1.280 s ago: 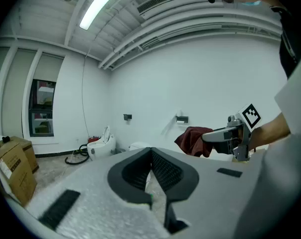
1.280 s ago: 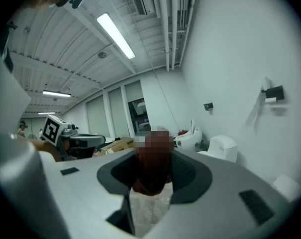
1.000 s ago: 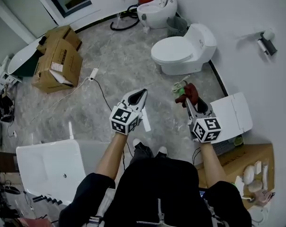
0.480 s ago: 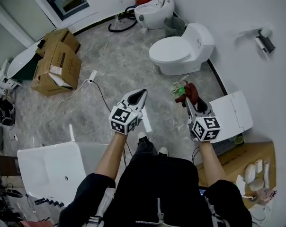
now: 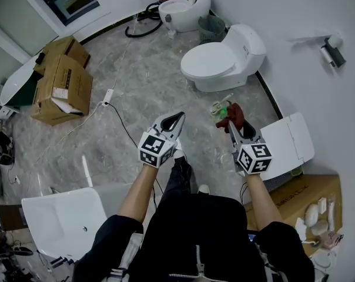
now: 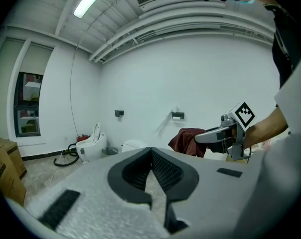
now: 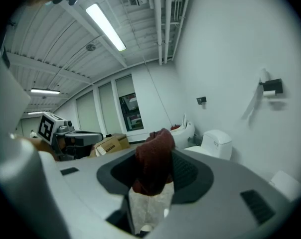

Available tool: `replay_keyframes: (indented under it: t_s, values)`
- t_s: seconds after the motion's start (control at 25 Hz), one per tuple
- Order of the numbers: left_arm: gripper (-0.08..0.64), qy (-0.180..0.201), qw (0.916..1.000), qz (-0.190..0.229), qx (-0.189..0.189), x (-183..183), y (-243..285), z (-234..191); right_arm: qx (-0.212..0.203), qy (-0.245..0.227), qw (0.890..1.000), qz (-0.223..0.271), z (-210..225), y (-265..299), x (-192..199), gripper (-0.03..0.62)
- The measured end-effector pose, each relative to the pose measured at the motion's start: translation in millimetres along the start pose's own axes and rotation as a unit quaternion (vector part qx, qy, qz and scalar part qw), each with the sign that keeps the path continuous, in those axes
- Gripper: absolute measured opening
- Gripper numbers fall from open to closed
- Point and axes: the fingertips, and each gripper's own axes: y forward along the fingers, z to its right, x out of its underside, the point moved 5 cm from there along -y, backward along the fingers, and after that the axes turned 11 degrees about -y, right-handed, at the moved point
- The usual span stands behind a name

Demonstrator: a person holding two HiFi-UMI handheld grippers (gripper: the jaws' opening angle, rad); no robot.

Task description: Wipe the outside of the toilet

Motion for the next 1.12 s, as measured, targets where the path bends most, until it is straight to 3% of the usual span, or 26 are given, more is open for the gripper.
replay_keyframes:
  t_s: [0.32,0.52,0.8,1.12]
  values:
    - [0.0,0.016,0.9983,-0.02,0.051,-27,62,-90,0.037,0.019,0.999,-0.019,12,102,-26,0.158]
    - [0.0,0.067,0.9917,-0.043,0.101,-34,97,-128,0.062,0.023,0.998,-0.022,12,156,-38,0.158]
    - [0.0,0.03,0.9901,-0.052,0.127,-37,137,-169,0.088,0.038,0.995,-0.033,19,197,-33,0.158]
    - [0.0,0.033,0.9844,-0.076,0.155,-42,201,-191,0.128,0.066,0.989,-0.04,62,227,-16,0.158]
